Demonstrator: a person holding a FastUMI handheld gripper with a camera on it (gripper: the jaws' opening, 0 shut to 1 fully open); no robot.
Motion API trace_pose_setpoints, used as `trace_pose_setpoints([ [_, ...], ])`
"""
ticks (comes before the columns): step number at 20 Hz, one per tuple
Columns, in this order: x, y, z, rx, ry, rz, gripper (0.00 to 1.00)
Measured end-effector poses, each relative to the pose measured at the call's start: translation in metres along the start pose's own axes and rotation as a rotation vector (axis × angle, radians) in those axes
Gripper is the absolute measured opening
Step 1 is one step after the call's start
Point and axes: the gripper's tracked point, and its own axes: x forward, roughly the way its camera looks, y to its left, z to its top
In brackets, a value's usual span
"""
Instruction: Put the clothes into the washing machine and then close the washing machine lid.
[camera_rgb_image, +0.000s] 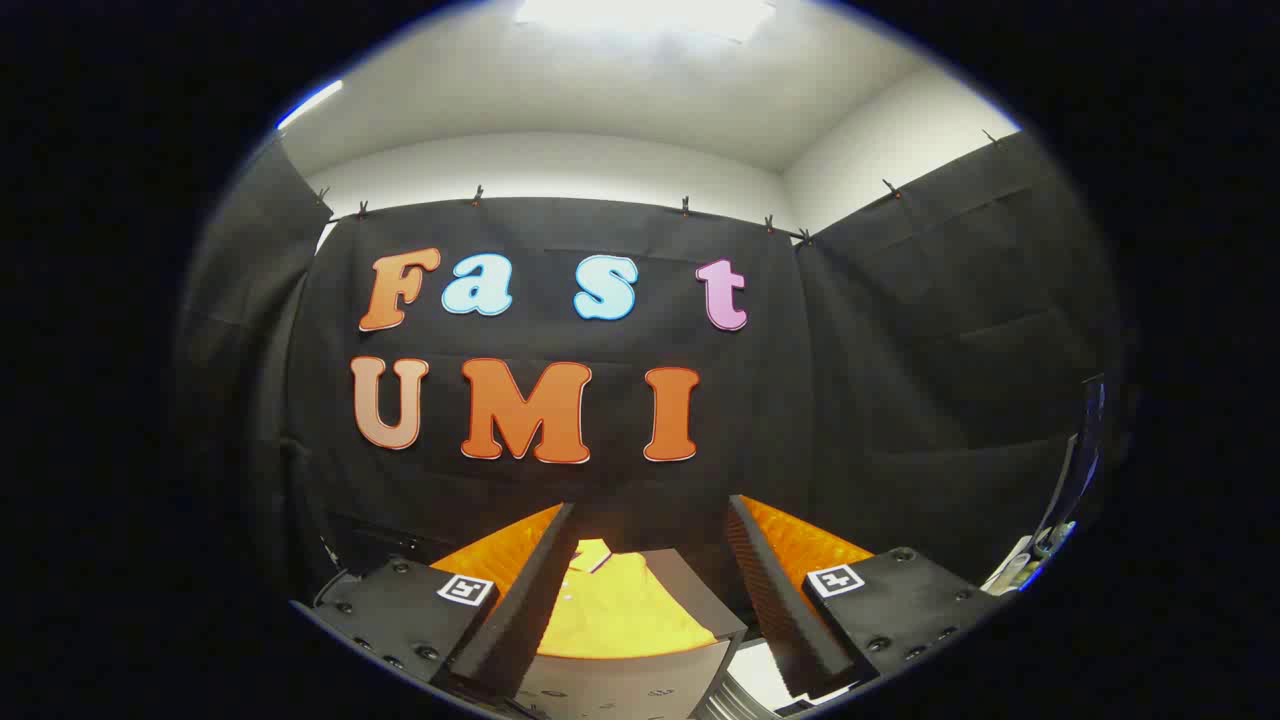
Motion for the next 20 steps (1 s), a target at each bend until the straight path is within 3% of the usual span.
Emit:
trace_pose_setpoints([
  [8,-0.001,0.023,-0.018,0.05,0.046,0.048,0.98],
  [20,0.018,0.02,-0.031,0.089,0.064,0.049,0.98],
])
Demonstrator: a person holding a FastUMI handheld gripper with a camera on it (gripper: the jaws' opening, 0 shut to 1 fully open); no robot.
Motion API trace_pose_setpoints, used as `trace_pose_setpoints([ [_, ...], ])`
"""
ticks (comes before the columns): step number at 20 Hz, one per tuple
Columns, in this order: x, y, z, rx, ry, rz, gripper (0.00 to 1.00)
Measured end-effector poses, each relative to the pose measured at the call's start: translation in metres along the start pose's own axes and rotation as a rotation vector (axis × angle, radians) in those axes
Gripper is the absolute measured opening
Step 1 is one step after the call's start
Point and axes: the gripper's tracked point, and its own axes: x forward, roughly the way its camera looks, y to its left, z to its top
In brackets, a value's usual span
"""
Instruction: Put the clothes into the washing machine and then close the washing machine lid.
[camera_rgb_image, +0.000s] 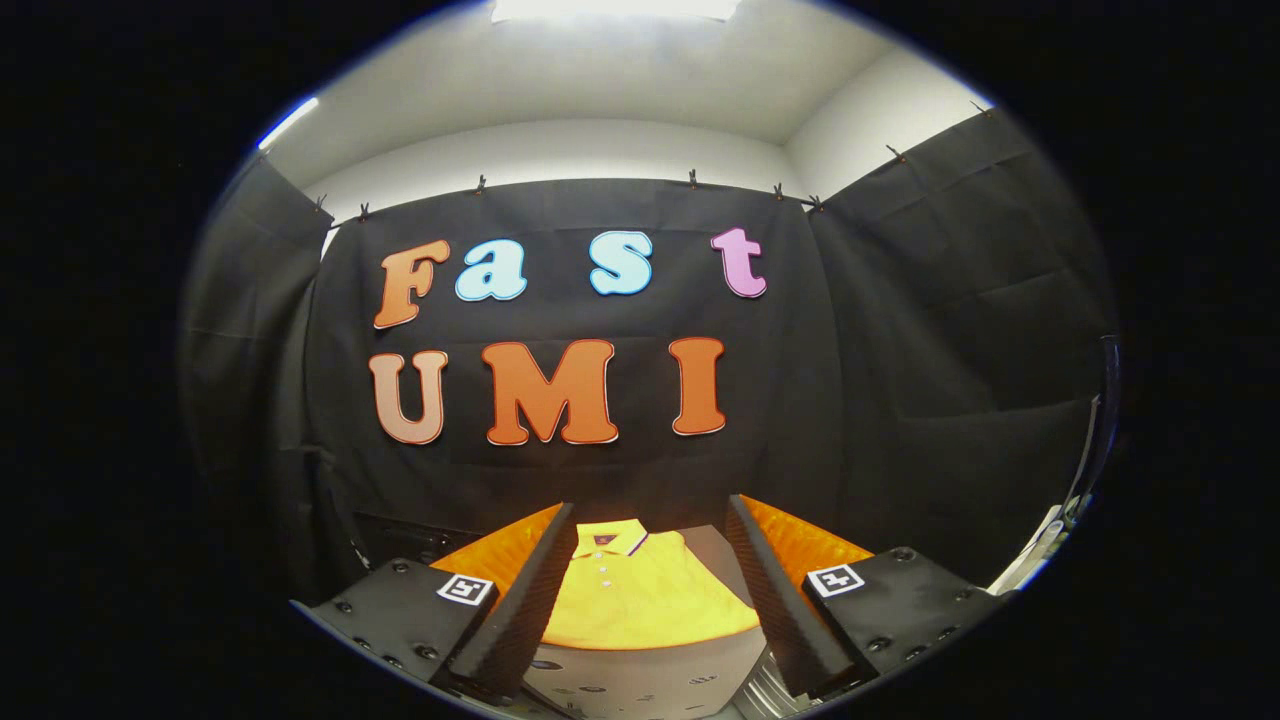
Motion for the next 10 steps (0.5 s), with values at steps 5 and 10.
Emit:
trace_pose_setpoints([
  [5,0.005,0.0,-0.005,-0.011,0.009,-0.002,0.98],
  [10,0.017,0.006,-0.013,-0.049,0.03,0.01,0.98],
])
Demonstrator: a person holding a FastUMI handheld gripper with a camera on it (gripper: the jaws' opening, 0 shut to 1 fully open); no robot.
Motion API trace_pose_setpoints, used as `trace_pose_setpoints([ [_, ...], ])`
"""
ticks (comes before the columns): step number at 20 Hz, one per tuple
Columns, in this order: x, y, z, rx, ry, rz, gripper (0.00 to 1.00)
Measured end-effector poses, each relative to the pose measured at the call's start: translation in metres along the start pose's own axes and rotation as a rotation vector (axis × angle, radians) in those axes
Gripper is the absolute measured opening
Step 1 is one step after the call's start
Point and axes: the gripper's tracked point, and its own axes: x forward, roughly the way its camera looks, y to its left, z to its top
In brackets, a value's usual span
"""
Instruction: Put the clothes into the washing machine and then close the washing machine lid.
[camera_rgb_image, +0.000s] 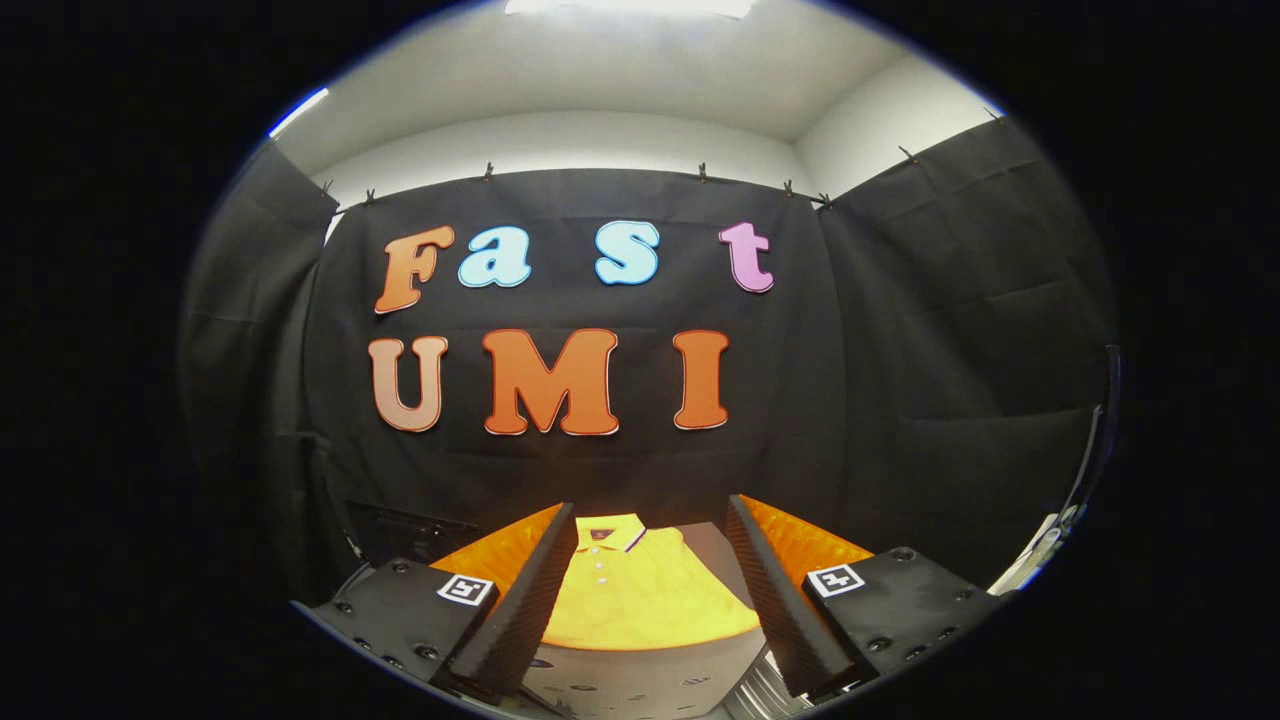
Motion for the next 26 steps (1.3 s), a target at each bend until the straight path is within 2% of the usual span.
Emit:
trace_pose_setpoints([
  [7,0.065,0.029,-0.031,-0.092,0.093,0.063,0.98],
  [11,0.117,0.057,-0.076,-0.068,0.218,0.113,0.99],
  [16,0.178,0.064,-0.147,-0.076,0.404,0.117,0.99],
  [19,0.194,0.065,-0.178,-0.094,0.472,0.128,0.99],
  [26,0.21,0.053,-0.233,-0.088,0.605,0.099,1.0],
])
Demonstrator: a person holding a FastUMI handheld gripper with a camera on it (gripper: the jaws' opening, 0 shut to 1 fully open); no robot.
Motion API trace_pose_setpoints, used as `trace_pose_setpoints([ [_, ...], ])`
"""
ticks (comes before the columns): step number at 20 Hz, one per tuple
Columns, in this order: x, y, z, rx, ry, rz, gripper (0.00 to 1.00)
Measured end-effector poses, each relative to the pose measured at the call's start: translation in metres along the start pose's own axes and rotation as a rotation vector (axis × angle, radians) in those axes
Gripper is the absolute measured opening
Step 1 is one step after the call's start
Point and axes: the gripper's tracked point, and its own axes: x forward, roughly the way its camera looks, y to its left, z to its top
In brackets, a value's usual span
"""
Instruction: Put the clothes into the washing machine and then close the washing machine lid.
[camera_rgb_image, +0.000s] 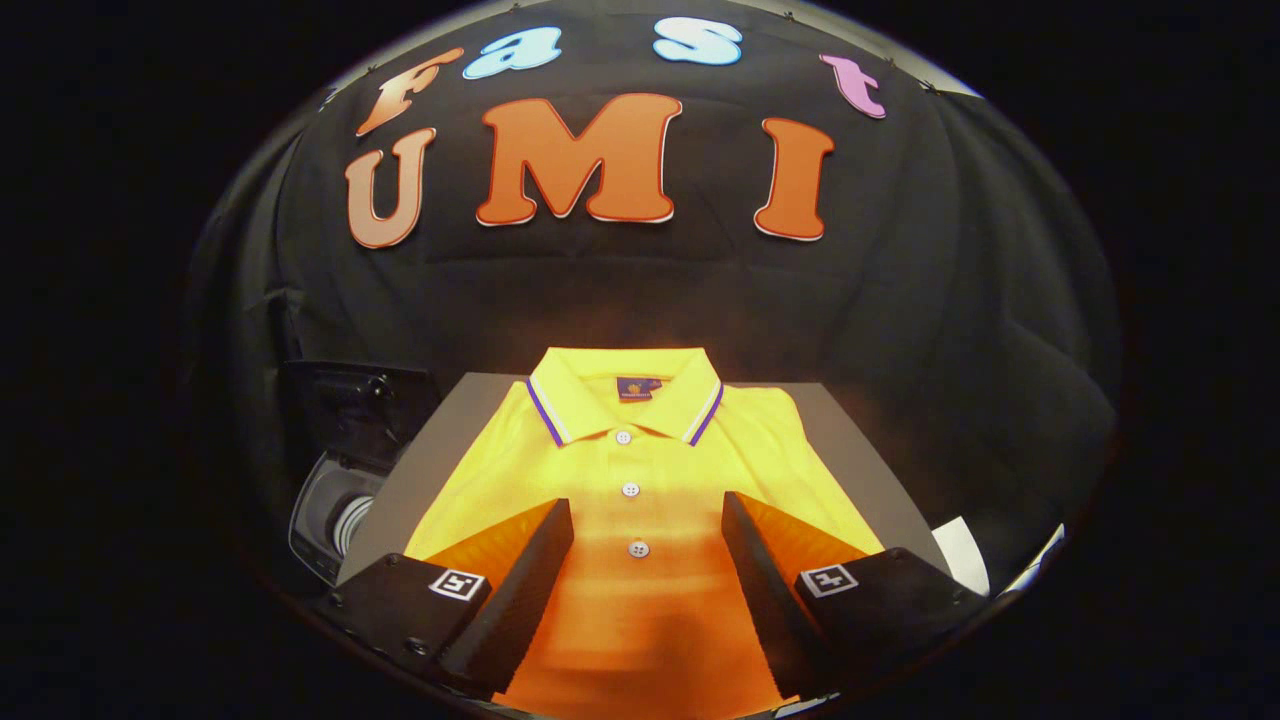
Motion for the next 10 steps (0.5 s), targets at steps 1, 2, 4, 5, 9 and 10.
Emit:
trace_pose_setpoints([
  [1,0.001,0.003,-0.009,0.004,0.021,0.021,1.0],
  [2,0.0,0.003,0.0,0.017,-0.024,0.03,1.0],
  [4,0.0,0.0,-0.002,0.012,-0.028,0.048,0.97],
  [5,0.001,-0.001,-0.005,0.007,-0.014,0.055,0.95],
  [9,0.003,-0.012,-0.005,0.016,-0.045,0.028,0.61],
  [10,0.003,-0.012,-0.008,0.01,-0.036,0.031,0.56],
])
